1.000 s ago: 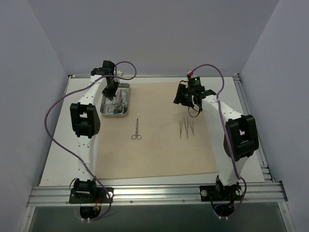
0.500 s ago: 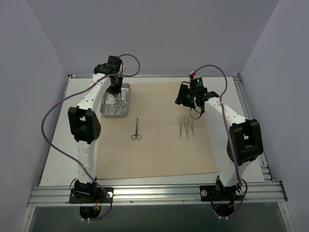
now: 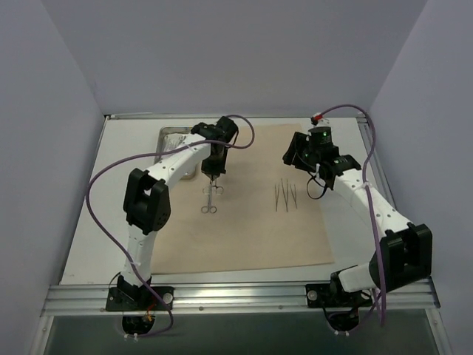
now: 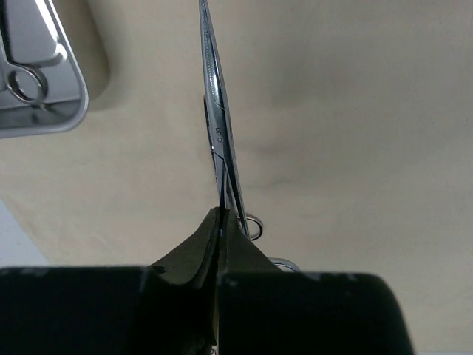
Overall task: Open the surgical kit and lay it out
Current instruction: Place the medical item in the surgical kit.
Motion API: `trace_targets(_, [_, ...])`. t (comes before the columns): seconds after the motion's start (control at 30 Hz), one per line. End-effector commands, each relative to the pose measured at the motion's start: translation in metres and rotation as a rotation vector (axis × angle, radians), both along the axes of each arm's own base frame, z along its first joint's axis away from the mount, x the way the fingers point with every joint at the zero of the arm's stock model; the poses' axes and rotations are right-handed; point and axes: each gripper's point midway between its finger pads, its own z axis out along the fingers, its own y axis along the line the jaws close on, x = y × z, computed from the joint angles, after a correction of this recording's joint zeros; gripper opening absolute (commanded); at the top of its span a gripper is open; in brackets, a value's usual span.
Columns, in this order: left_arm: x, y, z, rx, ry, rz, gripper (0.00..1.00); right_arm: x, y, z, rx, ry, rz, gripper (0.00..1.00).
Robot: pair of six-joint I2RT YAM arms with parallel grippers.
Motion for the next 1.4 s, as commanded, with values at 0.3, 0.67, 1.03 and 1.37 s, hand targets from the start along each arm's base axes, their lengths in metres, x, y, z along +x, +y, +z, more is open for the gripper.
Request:
trace_targets(0.3, [-0.021,-0.030,-0.054,0.008,0.078,0.080,0.02,-0.038,-0.026,0.014,0.001,-0.015,-0.087,0.51])
trace_targets(0.67, [-0.046,-0.059,-0.072,0.000,0.145,0.034,0.02,-0.060,-0.032,0.004,-0.005,0.020,-0.094,0.51])
trace_targets(1.03, [-0.047,-0.062,-0.086,0.019,0.169,0.032,0.02,-0.075,-0.046,0.006,-0.036,0.011,-0.136,0.52])
trace_targets(1.37, [-0.027,-0.062,-0.086,0.023,0.140,0.052,0.03,-0.076,-0.048,0.007,-0.041,0.008,-0.142,0.52])
